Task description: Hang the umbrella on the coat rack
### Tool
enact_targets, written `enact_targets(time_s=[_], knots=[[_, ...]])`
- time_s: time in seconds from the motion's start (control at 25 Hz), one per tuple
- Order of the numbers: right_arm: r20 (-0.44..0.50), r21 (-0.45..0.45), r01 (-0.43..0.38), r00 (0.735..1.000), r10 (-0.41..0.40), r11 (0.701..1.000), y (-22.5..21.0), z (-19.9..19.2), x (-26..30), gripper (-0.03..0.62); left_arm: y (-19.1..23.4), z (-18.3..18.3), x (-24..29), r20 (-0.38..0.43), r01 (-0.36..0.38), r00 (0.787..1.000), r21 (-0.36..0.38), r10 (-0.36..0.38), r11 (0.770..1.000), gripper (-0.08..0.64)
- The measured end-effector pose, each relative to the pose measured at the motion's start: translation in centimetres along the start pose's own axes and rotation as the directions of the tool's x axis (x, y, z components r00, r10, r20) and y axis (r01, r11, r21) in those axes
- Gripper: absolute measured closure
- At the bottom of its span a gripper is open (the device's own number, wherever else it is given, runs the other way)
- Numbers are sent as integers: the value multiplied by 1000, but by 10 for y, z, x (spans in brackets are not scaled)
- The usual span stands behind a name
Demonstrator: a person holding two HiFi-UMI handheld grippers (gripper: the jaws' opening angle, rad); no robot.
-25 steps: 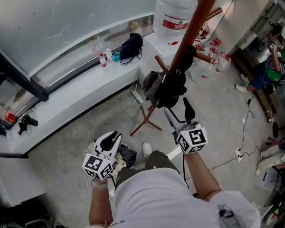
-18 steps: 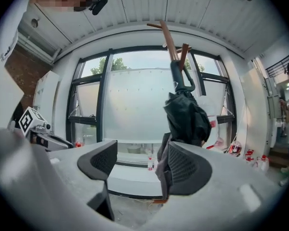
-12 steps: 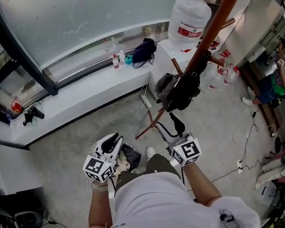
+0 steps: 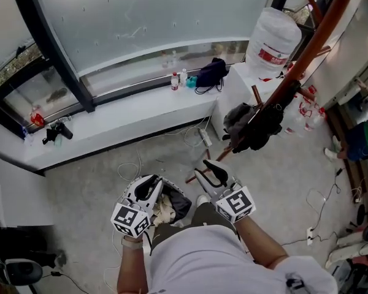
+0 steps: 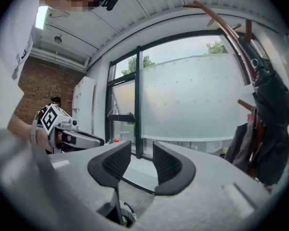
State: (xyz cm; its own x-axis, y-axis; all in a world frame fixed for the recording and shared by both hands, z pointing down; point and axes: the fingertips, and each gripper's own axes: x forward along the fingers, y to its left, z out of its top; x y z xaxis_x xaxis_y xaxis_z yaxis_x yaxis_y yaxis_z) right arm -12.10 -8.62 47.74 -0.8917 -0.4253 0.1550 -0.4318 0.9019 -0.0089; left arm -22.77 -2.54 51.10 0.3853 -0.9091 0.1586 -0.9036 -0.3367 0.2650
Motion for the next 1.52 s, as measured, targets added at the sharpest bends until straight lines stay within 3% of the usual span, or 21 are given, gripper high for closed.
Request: enact_targets(time_s=[0.36,0.72,1.52], knots=[[-25,-17,-151,988,151,988,48,-4,30,448,19,-3,-32,27,-80,996,-21,81,997,497],[-43,-24,-212,977,210,977,59,-7,46,448,33,-5,-45,32,-117,992,-31,118,993,497],[-74,1,-171,983,171,985,51,-19,52,448,42,-6,-46,22,-116,993,-34,117,993,497]])
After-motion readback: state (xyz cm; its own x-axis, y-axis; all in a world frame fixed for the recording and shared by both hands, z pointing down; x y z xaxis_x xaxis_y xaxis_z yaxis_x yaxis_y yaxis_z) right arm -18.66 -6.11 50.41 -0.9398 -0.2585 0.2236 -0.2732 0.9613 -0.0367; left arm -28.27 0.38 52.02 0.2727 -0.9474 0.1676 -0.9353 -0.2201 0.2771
